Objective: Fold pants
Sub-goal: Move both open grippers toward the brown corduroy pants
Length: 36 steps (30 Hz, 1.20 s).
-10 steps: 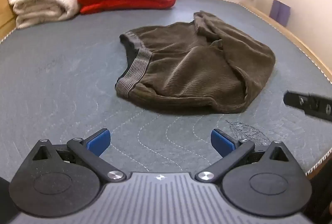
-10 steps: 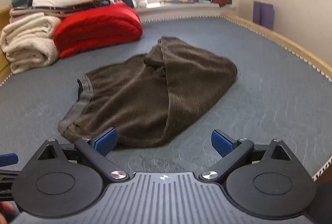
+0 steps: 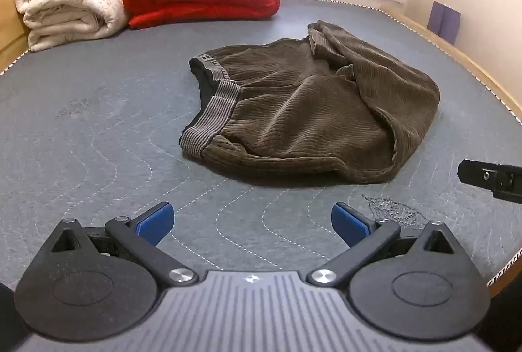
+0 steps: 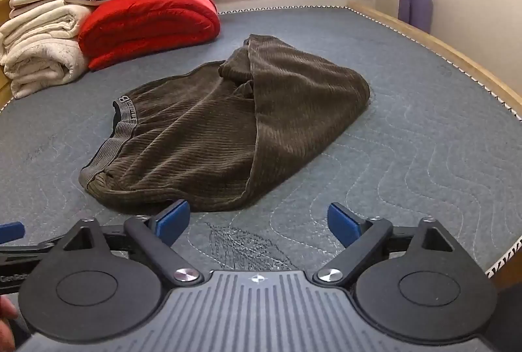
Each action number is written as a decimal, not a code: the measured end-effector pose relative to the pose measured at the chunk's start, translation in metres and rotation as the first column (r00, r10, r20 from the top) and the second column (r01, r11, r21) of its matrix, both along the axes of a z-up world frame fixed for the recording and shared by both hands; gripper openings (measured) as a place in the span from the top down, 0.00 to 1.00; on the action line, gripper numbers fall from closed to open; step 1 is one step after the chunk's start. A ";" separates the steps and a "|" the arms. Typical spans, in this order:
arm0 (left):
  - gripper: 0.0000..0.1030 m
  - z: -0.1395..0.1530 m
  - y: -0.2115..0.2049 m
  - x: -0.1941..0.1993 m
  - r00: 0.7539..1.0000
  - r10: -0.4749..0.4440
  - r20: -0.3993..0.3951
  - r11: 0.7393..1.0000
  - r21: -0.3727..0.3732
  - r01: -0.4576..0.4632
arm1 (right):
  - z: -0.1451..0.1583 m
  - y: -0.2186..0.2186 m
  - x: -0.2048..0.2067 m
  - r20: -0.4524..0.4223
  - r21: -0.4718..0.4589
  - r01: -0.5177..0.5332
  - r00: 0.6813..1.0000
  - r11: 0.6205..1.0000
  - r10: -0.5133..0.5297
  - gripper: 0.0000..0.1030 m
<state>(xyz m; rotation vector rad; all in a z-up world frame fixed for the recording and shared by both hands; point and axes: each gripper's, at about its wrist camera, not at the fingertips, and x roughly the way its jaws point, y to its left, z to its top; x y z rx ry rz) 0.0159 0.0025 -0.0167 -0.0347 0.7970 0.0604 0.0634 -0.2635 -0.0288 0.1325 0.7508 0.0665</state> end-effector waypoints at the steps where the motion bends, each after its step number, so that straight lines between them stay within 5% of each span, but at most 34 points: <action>1: 0.00 0.000 0.001 0.001 1.000 0.001 -0.003 1.000 -0.004 -0.001 | 0.001 0.002 -0.002 0.001 -0.002 -0.004 1.000 1.000 0.004 0.16; 9: 0.00 -0.002 0.002 0.001 0.999 0.018 0.031 1.000 -0.022 -0.017 | 0.013 0.031 -0.025 0.045 -0.038 -0.068 0.997 0.997 0.070 0.39; 19: 0.00 0.007 -0.004 -0.011 0.989 0.004 0.150 0.999 -0.047 0.003 | 0.014 0.033 -0.027 0.060 -0.027 -0.070 0.996 0.997 0.072 0.38; 27: 0.00 0.012 -0.013 -0.010 0.984 -0.088 0.155 0.996 0.013 0.087 | 0.014 0.043 -0.026 0.124 -0.052 -0.071 0.989 0.996 0.077 0.38; 36: 0.00 0.010 0.002 0.000 0.993 -0.070 0.095 0.997 -0.023 0.072 | 0.014 0.049 -0.023 0.149 -0.064 -0.028 0.988 0.998 0.037 0.30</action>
